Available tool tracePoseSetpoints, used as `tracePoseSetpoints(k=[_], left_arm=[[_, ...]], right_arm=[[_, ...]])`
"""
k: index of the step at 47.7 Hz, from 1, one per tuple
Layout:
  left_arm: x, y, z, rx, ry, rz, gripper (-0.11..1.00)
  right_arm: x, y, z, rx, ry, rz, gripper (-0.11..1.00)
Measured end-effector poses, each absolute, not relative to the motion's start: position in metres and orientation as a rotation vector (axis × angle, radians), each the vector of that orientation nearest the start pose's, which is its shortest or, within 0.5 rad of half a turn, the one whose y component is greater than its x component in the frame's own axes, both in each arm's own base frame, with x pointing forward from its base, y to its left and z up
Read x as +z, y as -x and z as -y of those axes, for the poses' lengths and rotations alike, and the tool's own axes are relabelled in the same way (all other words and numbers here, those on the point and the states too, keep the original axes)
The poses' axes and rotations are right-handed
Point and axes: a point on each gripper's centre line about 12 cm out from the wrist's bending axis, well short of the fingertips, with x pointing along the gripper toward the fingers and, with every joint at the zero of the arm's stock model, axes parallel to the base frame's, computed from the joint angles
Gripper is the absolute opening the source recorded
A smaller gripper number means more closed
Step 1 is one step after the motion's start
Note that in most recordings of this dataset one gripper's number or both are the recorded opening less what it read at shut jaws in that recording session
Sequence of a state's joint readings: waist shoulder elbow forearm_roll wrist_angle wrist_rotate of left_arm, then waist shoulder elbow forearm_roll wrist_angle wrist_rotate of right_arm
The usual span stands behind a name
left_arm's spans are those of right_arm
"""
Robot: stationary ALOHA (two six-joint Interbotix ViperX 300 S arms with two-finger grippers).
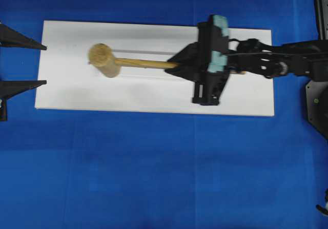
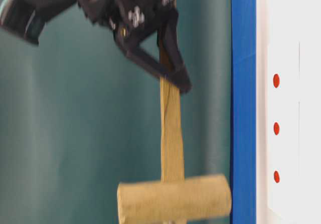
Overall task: Hit the mark with a hammer.
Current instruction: 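Grasp the mallet head again with the left gripper to steady it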
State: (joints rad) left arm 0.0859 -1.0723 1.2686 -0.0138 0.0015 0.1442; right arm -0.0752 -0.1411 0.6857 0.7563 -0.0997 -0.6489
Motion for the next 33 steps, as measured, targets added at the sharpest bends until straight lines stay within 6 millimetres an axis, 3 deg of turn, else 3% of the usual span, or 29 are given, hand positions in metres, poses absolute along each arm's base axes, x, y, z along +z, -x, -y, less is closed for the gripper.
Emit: tracePoseSetpoints(k=[17,33], left_arm=[[0.239,-0.177,-0.016,0.075,-0.120,-0.203,0.84],[0.224,-0.217,-0.019,0.079,-0.122,-0.187,0.85]], right_arm=[[0.226,-0.387,0.034,-0.152,-0.090,-0.456,0.02],[0.226,-0.387,0.033,-0.150,-0.090,-0.457,0.02]])
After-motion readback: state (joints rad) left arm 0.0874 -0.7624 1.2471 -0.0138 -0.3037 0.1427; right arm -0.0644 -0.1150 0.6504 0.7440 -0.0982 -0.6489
